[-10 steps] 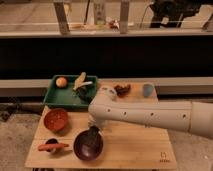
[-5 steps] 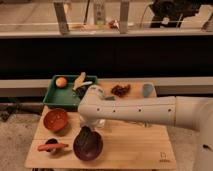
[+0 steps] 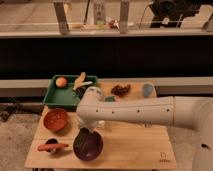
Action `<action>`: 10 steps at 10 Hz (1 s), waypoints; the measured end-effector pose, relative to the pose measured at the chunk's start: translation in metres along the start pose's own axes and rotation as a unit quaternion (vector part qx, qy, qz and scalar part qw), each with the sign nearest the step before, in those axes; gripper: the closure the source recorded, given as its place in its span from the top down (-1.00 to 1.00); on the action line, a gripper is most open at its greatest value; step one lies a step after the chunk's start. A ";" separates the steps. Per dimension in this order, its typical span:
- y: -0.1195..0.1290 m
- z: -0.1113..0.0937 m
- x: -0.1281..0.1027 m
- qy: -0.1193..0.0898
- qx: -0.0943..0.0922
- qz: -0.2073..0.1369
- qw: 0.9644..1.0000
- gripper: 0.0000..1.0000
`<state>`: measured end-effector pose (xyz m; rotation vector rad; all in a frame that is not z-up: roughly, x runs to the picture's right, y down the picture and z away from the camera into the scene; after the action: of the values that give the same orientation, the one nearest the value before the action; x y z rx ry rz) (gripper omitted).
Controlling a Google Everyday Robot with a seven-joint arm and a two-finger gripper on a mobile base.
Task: Wipe purple bowl with eraser
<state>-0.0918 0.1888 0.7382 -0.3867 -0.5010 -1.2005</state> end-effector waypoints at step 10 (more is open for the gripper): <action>0.019 0.026 -0.025 -0.048 0.027 -0.190 0.980 -0.98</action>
<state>-0.0853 0.2282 0.7450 -0.3113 -0.7115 -1.5389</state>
